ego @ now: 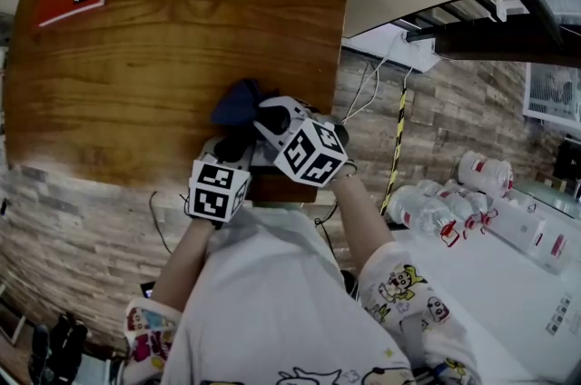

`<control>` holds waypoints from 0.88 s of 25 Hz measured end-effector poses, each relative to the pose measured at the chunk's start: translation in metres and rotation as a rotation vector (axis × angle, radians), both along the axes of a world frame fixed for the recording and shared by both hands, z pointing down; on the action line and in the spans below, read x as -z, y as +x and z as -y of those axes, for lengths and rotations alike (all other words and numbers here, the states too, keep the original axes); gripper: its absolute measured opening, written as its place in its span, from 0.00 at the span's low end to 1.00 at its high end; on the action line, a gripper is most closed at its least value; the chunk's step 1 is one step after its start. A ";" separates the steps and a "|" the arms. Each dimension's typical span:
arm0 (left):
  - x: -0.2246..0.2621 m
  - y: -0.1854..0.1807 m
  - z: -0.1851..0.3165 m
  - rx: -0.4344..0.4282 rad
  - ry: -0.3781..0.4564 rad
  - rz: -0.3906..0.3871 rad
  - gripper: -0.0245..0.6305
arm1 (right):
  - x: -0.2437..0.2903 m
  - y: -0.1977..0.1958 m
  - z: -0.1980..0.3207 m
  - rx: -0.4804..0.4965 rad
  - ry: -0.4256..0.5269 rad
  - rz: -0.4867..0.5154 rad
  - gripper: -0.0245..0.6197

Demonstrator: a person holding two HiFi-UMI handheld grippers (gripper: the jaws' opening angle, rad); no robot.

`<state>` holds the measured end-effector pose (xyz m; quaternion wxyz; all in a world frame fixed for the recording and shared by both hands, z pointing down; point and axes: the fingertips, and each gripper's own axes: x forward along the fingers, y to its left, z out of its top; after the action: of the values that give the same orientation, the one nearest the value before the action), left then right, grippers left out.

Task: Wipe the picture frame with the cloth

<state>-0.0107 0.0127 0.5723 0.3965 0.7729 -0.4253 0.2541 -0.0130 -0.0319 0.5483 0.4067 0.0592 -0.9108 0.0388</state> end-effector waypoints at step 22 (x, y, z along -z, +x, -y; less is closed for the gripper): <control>-0.001 -0.002 0.001 0.009 -0.011 -0.001 0.17 | 0.000 0.095 0.009 -0.296 -0.041 -0.044 0.11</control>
<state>-0.0126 0.0119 0.5735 0.4019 0.7690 -0.4272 0.2541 0.0820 -0.0409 0.5484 0.4174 0.1855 -0.8820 0.1157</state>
